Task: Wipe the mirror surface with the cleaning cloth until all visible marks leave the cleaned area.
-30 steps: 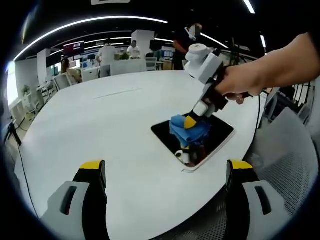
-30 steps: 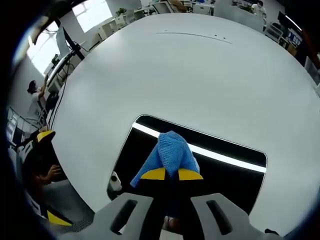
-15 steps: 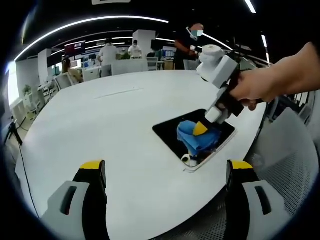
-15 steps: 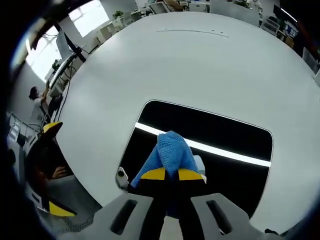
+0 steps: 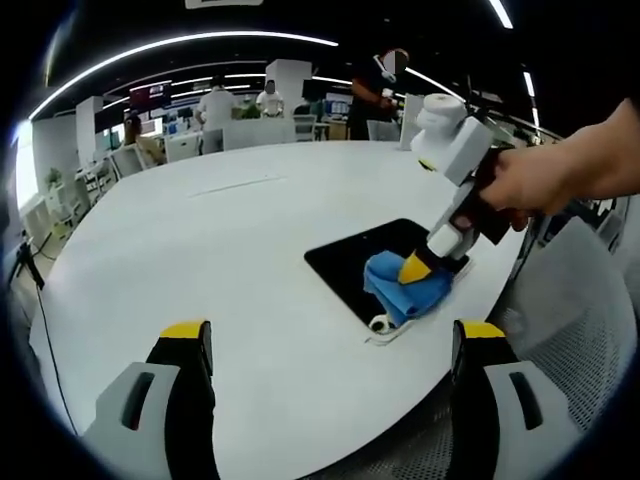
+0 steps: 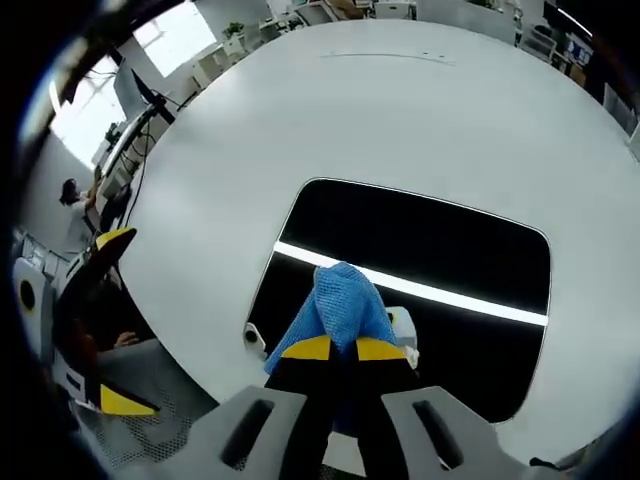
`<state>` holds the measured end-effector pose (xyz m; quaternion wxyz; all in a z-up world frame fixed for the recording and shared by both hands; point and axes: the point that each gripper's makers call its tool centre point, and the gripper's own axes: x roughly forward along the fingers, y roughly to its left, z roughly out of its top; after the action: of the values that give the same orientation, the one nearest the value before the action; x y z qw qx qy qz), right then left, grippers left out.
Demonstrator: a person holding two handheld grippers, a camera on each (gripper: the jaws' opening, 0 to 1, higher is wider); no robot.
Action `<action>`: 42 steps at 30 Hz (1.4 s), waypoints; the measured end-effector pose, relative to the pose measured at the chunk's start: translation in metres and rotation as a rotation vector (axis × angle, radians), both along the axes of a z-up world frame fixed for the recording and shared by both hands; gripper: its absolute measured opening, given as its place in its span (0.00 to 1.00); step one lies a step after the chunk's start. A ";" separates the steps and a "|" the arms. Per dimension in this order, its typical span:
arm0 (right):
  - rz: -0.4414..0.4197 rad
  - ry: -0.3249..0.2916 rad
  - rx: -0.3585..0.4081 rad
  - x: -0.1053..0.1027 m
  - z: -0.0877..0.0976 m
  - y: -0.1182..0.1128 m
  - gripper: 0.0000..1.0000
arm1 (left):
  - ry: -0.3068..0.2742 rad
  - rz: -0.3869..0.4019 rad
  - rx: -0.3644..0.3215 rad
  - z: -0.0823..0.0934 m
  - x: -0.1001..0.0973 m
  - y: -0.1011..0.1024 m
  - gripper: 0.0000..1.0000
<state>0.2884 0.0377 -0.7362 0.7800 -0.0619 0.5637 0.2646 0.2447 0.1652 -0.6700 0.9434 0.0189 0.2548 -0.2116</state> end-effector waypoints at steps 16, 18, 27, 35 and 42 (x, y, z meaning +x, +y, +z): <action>0.019 0.027 0.013 -0.021 0.000 -0.002 0.00 | 0.000 0.022 0.003 0.002 0.001 0.002 0.99; 0.020 0.027 0.020 -0.024 0.000 -0.003 0.00 | 0.002 0.019 0.005 0.000 0.001 0.002 0.99; 0.015 0.036 0.027 -0.029 -0.001 -0.002 0.00 | 0.006 0.018 0.009 0.000 -0.001 0.002 0.99; 0.039 0.026 0.020 -0.034 0.001 -0.002 0.00 | 0.002 0.023 0.003 0.001 0.000 0.003 0.99; 0.048 0.028 0.021 -0.032 0.000 -0.002 0.00 | 0.003 0.014 0.006 -0.001 0.000 0.002 0.99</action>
<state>0.2569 0.0356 -0.7360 0.7659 -0.0636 0.5703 0.2899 0.2449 0.1674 -0.6706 0.9444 0.0197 0.2572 -0.2040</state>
